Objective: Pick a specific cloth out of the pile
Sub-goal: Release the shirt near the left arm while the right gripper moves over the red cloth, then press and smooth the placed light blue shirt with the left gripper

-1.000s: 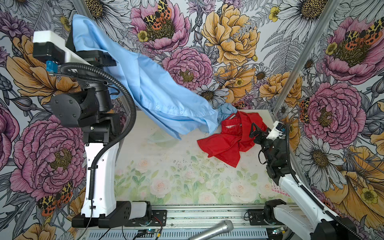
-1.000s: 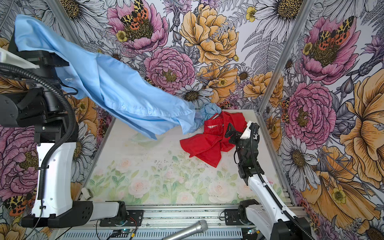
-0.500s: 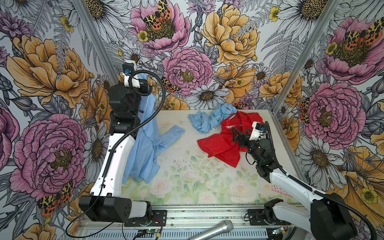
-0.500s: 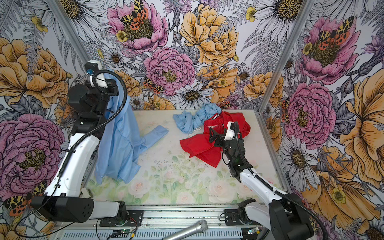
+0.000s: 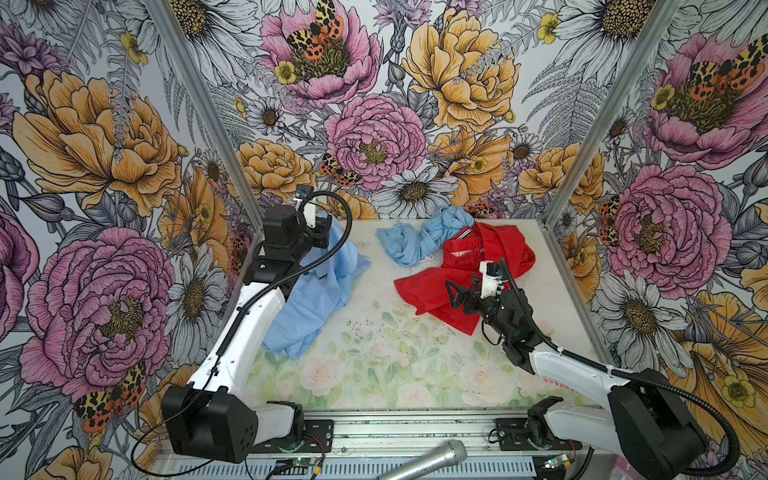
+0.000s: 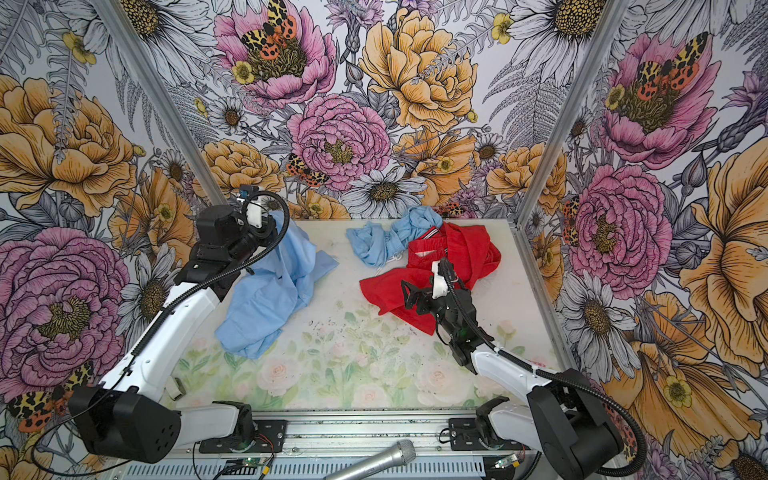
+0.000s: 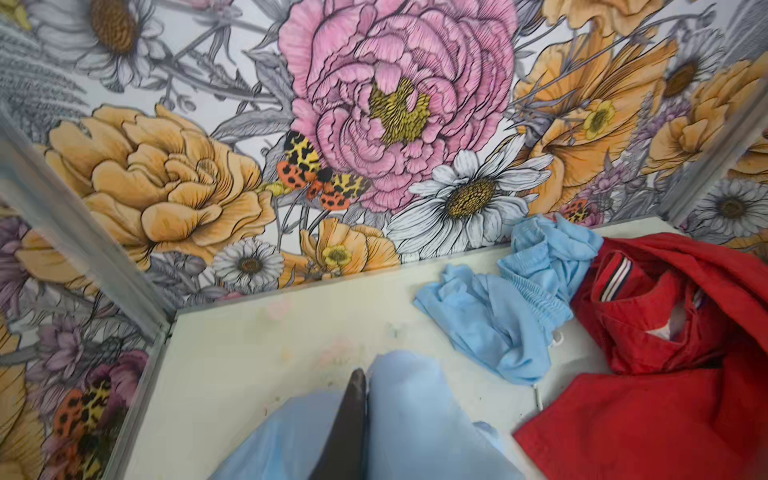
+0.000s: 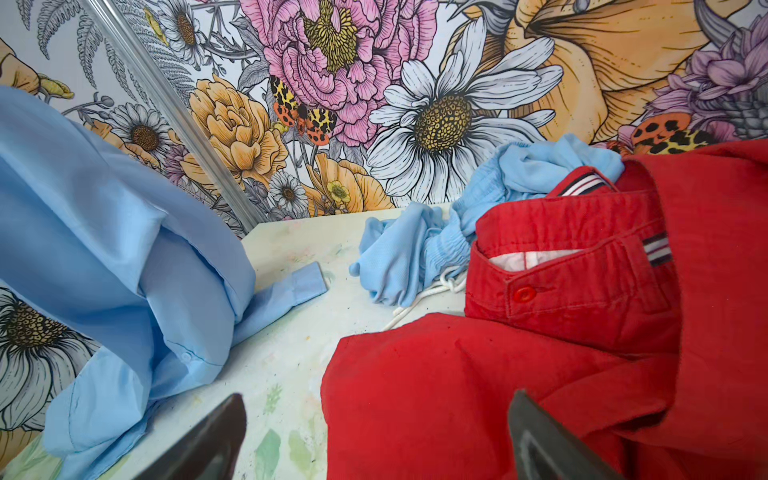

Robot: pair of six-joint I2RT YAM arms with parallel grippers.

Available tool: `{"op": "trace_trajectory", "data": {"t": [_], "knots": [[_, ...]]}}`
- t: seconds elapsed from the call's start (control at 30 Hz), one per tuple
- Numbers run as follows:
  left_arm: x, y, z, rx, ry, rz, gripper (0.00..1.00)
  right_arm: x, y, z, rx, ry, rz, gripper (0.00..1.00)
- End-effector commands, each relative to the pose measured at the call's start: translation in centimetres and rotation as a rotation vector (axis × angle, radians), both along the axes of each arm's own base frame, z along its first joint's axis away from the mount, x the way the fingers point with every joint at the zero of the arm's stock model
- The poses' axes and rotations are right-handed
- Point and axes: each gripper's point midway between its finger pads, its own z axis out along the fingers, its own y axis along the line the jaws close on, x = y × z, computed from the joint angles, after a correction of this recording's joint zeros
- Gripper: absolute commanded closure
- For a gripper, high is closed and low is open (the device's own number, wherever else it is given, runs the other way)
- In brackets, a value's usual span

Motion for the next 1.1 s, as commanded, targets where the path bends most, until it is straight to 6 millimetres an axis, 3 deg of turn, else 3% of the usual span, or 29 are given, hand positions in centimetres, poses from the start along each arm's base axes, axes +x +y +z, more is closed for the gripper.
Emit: {"op": "trace_trajectory", "data": {"t": [0.0,0.17,0.27,0.33,0.4,0.47,0.57,0.7,0.87,0.97,1.07], "knots": [[-1.7,6.6,-3.4,0.011,0.136,0.314,0.88,-0.5,0.0,1.8,0.012,-0.068,0.011,0.02],[-3.9,12.3,-10.8,0.024,0.329,0.478,0.86,-0.7,-0.1,2.2,0.011,-0.082,0.010,0.01],[-4.1,13.3,-15.2,0.033,0.457,0.470,0.82,-0.9,-0.3,2.0,0.004,-0.085,0.005,0.01],[-4.1,13.7,-16.5,0.048,0.490,0.484,0.80,-0.9,-0.4,2.1,-0.001,-0.091,0.000,0.01],[-4.0,14.1,-17.5,0.063,0.519,0.508,0.71,-0.9,-0.4,2.1,-0.004,-0.095,0.002,0.01],[-4.3,15.7,-18.1,0.130,0.542,0.578,0.47,-0.9,-0.6,2.1,-0.009,-0.097,-0.008,0.00],[-4.8,17.2,-17.0,0.205,0.518,0.655,0.30,-0.9,-0.6,2.0,-0.011,-0.096,-0.009,0.01],[-6.4,18.9,-12.6,0.250,0.365,0.758,0.14,-0.7,-0.5,1.8,-0.016,-0.088,-0.009,0.00],[-8.3,19.5,-10.0,0.270,0.295,0.792,0.03,-0.5,-0.4,1.7,-0.020,-0.075,-0.003,0.01],[-8.5,17.1,-9.1,0.163,0.256,0.693,0.01,-0.6,-0.3,1.8,-0.017,-0.077,0.002,0.01],[-8.3,12.7,-8.1,0.125,0.215,0.555,0.01,-0.6,-0.3,1.9,-0.017,-0.080,0.001,0.01]]}}
